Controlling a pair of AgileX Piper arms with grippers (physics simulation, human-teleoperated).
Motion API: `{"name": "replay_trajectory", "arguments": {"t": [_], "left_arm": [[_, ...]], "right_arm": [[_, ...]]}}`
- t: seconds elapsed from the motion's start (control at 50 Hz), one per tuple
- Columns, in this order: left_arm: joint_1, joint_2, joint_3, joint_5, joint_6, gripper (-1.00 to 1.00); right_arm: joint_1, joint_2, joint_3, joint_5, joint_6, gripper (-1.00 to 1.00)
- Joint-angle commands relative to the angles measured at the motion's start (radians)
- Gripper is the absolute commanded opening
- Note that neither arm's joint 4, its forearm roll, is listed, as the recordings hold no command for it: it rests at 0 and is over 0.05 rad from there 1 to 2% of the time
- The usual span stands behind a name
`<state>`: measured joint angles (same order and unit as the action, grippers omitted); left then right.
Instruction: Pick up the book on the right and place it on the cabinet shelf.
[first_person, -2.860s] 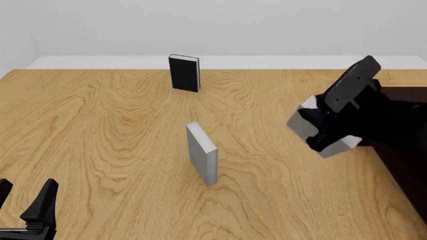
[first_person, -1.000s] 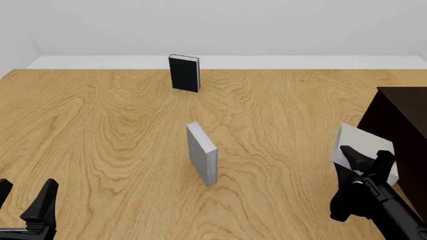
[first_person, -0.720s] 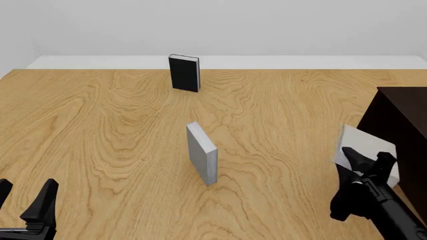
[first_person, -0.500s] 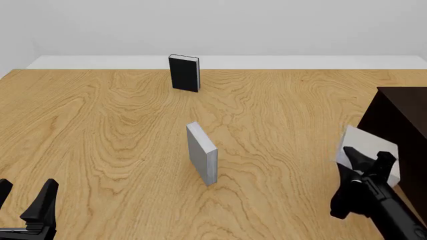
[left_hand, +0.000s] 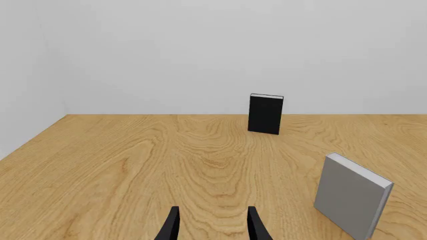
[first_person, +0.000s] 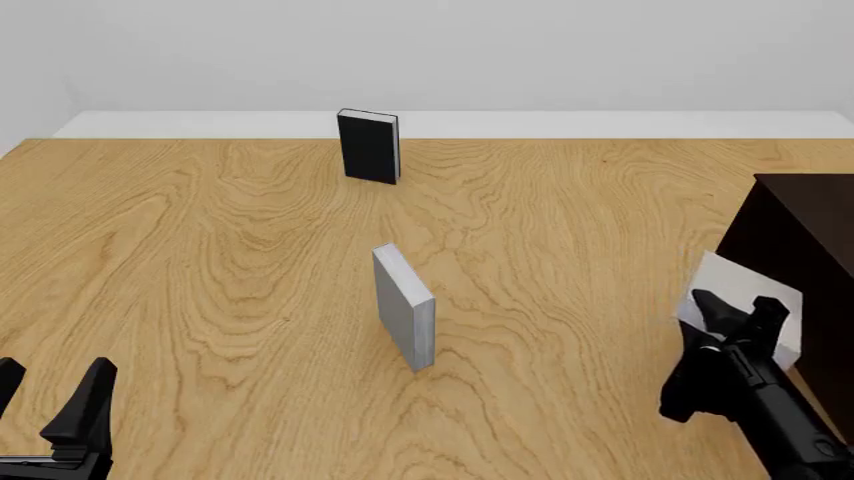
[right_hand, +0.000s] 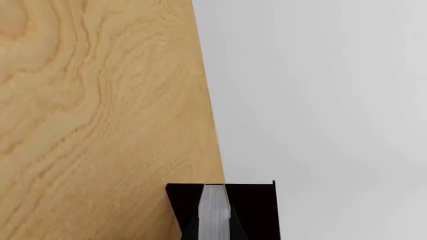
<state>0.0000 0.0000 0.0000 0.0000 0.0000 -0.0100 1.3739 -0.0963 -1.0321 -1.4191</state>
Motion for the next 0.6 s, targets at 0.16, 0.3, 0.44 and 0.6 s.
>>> {"name": "replay_trajectory", "arguments": {"t": [0.16,0.3,0.44,0.6], "left_arm": [[0.0,0.0,0.0,0.0,0.0,1.0],[0.0,0.0,0.0,0.0,0.0,1.0],[0.0,0.0,0.0,0.0,0.0,1.0],[0.0,0.0,0.0,0.0,0.0,1.0]], "right_arm": [[-0.057,0.021,0.005,-0.052,0.013,-1.0],[-0.084,0.017,0.022,-0.063,0.006,-1.0],[-0.114,-0.012,0.038,-0.057,-0.004,-1.0],[-0.135,-0.02,0.049,-0.061,-0.017,-1.0]]}}
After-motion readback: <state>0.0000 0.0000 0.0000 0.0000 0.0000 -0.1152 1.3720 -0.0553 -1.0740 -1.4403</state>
